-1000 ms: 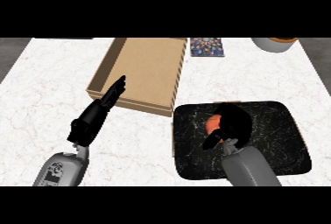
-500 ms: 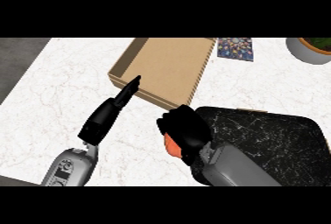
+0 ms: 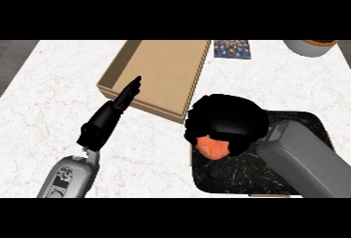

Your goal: Pick the squash from the tray and place it in the cardboard box

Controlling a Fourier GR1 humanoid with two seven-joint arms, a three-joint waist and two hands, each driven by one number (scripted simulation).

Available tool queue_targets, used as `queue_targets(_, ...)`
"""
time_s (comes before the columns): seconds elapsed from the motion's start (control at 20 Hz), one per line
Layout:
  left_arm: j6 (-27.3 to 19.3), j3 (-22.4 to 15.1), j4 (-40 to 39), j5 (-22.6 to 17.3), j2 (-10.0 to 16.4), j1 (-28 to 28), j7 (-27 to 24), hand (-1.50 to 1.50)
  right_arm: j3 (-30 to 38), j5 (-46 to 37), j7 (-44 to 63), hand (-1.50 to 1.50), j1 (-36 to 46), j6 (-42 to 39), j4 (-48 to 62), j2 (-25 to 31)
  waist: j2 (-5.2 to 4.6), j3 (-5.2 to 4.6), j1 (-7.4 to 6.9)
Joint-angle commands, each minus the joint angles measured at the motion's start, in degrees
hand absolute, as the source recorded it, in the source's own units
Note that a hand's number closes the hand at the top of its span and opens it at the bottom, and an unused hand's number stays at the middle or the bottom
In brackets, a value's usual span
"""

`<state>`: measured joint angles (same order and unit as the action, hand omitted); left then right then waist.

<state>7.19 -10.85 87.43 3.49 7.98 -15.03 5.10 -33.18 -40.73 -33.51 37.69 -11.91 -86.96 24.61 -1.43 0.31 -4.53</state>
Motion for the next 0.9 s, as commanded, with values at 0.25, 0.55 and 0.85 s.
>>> queue_targets(0.25,-0.8,1.15,0.15,0.36,0.49,1.97,-0.14,0.0,17.07,22.1,-32.73,1.5,7.54,-10.98,14.64,13.26,0.53,-0.21,2.14)
queue_targets(0.55,0.29,1.0,1.87,0.1,1.14,4.58,-1.23,0.0,17.69,27.46,-29.62,1.5,16.54,-16.0,26.76,13.25,0.73,-0.31,1.18)
queue_targets(0.85,-0.68,1.15,-0.31,1.39,-0.32,0.27,0.73,0.0,16.44,27.54,-21.55,1.5,29.09,-15.72,37.26,7.92,0.73,-0.35,1.82)
